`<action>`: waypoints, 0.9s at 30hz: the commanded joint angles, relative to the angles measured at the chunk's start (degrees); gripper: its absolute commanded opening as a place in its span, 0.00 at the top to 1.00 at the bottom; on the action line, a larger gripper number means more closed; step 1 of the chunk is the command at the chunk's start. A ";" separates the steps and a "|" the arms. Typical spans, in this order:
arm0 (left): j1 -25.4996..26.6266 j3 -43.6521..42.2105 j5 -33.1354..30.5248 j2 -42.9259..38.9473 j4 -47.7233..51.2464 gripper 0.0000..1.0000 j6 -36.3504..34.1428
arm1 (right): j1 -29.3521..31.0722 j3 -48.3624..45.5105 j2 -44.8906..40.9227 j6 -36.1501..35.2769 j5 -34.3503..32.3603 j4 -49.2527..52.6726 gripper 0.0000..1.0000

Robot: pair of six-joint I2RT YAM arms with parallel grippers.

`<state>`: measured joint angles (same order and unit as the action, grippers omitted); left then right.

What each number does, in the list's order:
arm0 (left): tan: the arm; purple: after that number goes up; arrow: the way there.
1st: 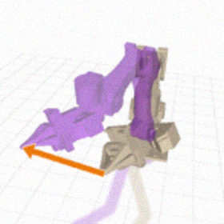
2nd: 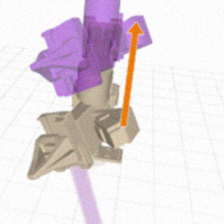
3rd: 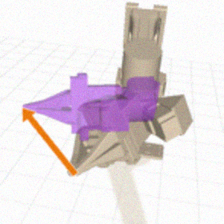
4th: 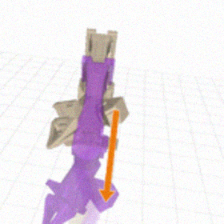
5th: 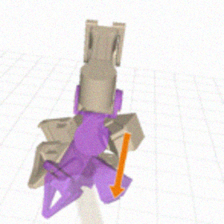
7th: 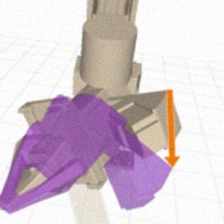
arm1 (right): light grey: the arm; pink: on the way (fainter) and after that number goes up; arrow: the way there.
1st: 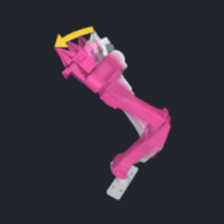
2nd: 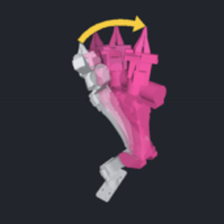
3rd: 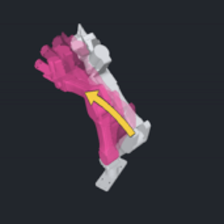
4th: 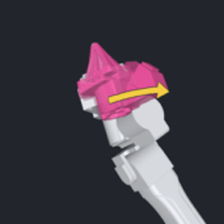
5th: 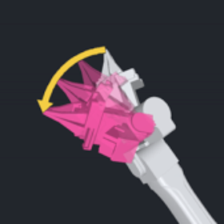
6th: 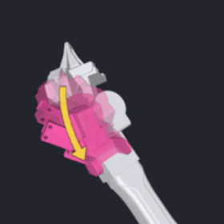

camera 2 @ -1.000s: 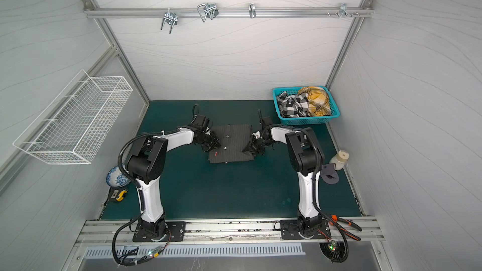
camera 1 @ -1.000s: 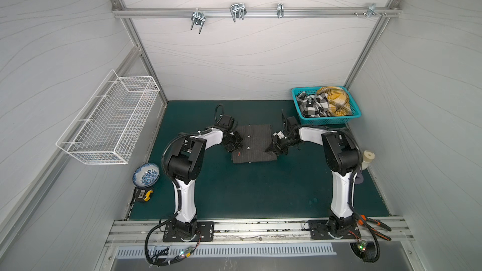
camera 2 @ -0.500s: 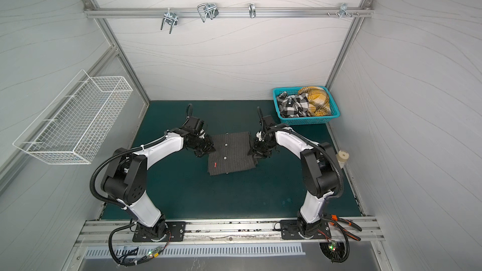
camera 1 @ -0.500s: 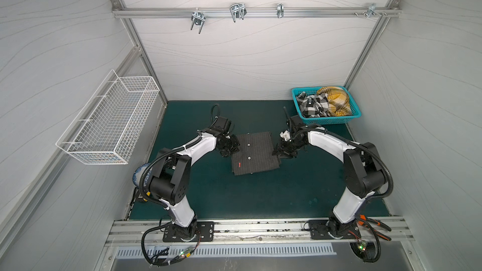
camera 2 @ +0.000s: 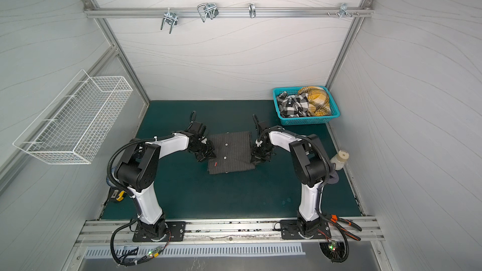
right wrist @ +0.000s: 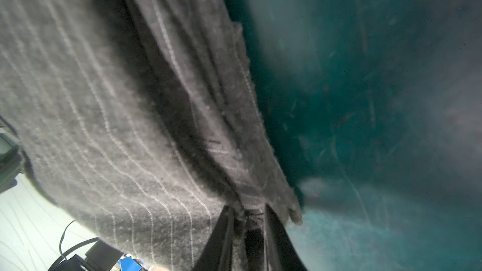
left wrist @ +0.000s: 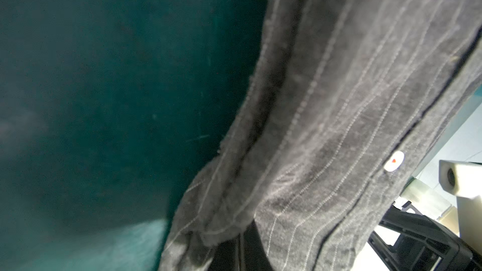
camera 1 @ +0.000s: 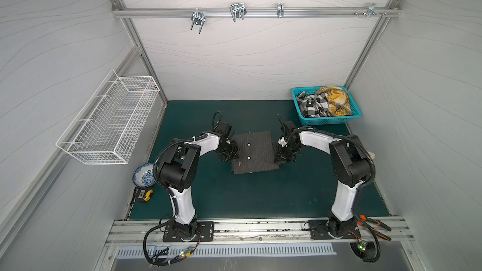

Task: Fold and stack the long sleeve shirts
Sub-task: 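Move both grippers onto the folded shirt's edges and grasp them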

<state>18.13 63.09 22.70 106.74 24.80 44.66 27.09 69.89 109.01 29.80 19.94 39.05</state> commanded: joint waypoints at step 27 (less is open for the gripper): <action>9.99 3.73 0.29 0.44 -2.11 1.00 2.57 | -4.06 -4.68 -4.40 -2.03 13.83 -11.36 0.24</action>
<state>28.12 67.64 22.87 106.54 24.75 46.33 22.87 65.60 106.32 27.62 31.81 30.11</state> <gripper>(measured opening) 0.047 0.757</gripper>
